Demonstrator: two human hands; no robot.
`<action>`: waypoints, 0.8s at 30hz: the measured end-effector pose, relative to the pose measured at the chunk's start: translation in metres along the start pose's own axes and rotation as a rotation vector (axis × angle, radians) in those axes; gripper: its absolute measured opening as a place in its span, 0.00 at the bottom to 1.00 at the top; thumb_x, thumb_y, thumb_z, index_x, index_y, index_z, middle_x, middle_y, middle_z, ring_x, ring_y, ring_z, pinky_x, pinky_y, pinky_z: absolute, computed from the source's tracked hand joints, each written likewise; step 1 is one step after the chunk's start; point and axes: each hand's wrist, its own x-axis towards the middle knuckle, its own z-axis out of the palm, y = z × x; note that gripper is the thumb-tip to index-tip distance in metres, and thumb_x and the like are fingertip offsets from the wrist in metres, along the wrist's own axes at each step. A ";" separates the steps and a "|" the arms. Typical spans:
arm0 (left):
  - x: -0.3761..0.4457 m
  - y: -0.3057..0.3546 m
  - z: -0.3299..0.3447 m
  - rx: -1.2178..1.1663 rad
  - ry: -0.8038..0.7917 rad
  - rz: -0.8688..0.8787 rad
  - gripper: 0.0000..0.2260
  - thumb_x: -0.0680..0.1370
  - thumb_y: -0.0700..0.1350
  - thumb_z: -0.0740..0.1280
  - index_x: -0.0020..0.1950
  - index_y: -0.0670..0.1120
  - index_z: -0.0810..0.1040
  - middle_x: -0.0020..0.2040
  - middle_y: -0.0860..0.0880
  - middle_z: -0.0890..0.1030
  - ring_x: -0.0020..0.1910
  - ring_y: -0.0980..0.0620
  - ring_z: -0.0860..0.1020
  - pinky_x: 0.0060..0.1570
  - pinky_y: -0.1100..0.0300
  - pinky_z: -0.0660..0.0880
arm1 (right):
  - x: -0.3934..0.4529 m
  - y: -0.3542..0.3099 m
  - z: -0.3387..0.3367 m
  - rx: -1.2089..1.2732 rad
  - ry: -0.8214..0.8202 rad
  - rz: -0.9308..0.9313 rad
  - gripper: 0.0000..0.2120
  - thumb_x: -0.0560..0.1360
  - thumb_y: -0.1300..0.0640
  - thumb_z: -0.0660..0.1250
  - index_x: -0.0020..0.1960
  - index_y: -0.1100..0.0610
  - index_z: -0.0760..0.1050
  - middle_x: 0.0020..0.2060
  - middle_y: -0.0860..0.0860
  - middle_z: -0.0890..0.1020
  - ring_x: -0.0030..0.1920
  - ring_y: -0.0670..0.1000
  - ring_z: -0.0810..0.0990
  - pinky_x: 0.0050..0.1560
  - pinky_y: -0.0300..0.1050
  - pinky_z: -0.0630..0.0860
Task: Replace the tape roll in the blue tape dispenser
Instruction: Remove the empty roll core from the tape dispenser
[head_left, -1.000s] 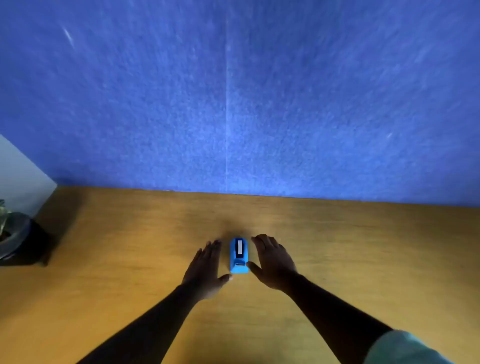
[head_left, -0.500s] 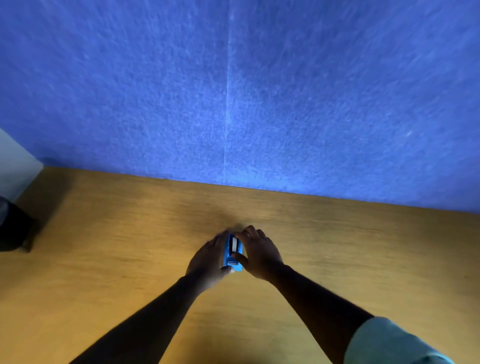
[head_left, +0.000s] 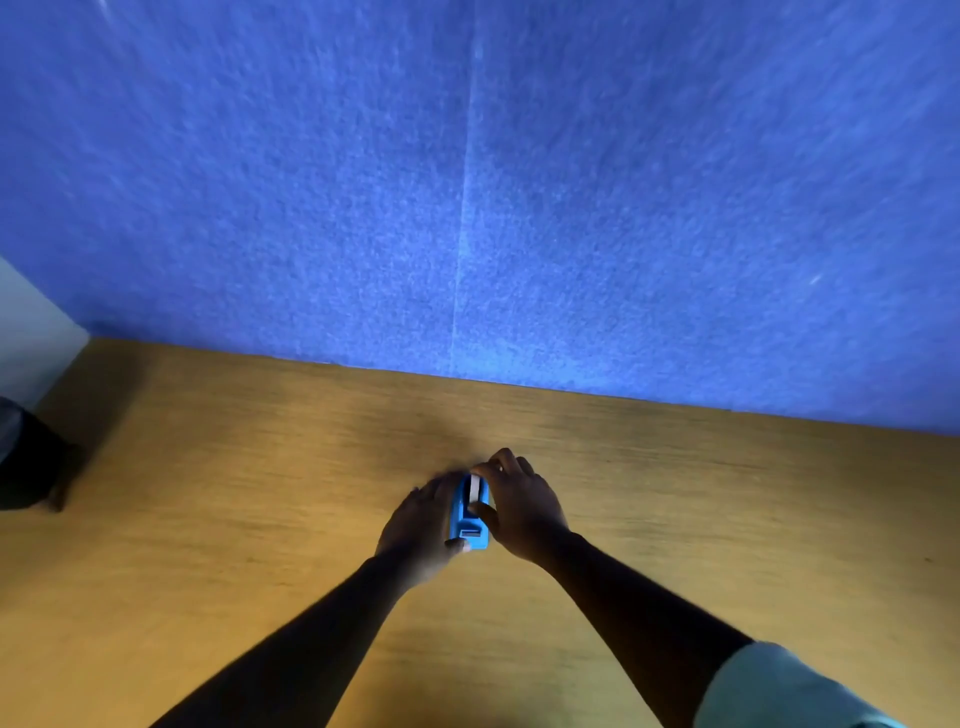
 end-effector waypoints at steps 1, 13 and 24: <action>0.000 0.000 0.000 0.003 -0.012 0.004 0.44 0.69 0.51 0.79 0.77 0.56 0.55 0.76 0.53 0.68 0.74 0.50 0.69 0.70 0.55 0.70 | -0.003 0.000 -0.001 0.021 0.009 0.005 0.25 0.77 0.44 0.72 0.71 0.47 0.71 0.64 0.49 0.75 0.61 0.52 0.77 0.55 0.49 0.82; -0.018 0.033 -0.012 -0.405 -0.005 -0.017 0.25 0.81 0.39 0.64 0.78 0.49 0.66 0.77 0.51 0.70 0.76 0.52 0.68 0.73 0.62 0.65 | -0.061 -0.001 -0.007 0.591 0.127 0.131 0.23 0.75 0.59 0.74 0.67 0.43 0.75 0.55 0.37 0.78 0.52 0.41 0.82 0.45 0.34 0.80; -0.029 0.078 0.000 -0.647 0.045 -0.148 0.12 0.77 0.44 0.73 0.60 0.46 0.82 0.53 0.52 0.84 0.50 0.60 0.82 0.44 0.73 0.74 | -0.104 0.013 -0.011 0.775 0.280 0.212 0.28 0.76 0.74 0.68 0.73 0.55 0.75 0.57 0.53 0.79 0.55 0.50 0.84 0.55 0.43 0.84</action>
